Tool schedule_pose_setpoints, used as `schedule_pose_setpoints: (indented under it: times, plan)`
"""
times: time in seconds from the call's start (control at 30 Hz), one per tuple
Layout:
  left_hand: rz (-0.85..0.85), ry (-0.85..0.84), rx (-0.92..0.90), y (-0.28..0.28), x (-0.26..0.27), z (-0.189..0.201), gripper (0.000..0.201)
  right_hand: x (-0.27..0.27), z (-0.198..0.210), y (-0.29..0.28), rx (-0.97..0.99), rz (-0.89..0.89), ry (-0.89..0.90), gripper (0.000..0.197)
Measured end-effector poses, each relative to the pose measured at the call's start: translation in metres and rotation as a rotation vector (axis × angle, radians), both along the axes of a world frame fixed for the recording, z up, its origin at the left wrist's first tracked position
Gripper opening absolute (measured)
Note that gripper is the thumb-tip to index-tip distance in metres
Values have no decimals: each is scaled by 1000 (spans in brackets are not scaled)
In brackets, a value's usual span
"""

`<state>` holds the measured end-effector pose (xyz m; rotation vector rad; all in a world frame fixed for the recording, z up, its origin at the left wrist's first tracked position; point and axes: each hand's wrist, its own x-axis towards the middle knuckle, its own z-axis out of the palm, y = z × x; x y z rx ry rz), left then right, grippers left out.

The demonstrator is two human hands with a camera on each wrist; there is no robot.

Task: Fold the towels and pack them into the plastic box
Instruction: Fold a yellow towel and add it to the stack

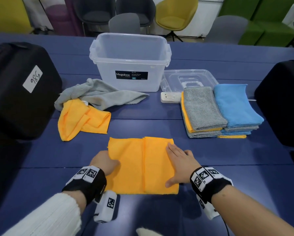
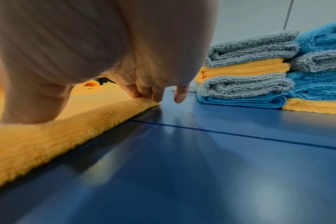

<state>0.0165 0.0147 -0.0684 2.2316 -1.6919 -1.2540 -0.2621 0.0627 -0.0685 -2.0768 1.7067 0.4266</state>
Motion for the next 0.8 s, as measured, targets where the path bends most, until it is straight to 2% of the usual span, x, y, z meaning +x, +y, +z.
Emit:
schedule_pose_setpoints:
  times: [0.03, 0.1, 0.13, 0.2, 0.27, 0.3, 0.33, 0.4, 0.43, 0.5, 0.6, 0.8]
  plan:
    - [-6, 39, -1, -2, -3, 3, 30, 0, -1, 0, -2, -1, -1, 138]
    - [11, 118, -24, -7, -9, 13, 14, -2, -2, 0, -4, -4, -6, 138]
    - [36, 170, -39, -9, -12, 19, 25, -2, -3, 0, -3, -5, -8, 138]
    - [11, 287, -128, -8, -24, 36, 65, -2, -3, 0, -1, -10, -13, 138]
    - [-159, 334, -246, -3, -42, 53, 95, -3, -3, 0, 0, -12, -16, 138]
    - [-261, 332, -283, 1, -53, 59, 97, -3, -2, 0, -1, -11, -16, 138]
    - [-364, 292, -307, 4, -66, 59, 88, -4, -3, 0, -4, -10, -16, 138]
    - [-534, 153, -311, 8, -93, 54, 52, -4, -4, 1, -11, -8, -15, 137]
    - [-574, 108, -288, 10, -106, 50, 38, -4, -5, 1, -18, -9, -15, 136]
    - [-605, 63, -233, 13, -127, 41, 32, -4, -7, 1, -26, -15, -18, 135]
    - [-585, 44, -170, 16, -146, 34, 44, -5, -7, 2, -26, -19, -20, 134]
    - [-554, -35, -153, 28, -155, 30, 92, -9, -13, 2, -66, -8, -59, 135]
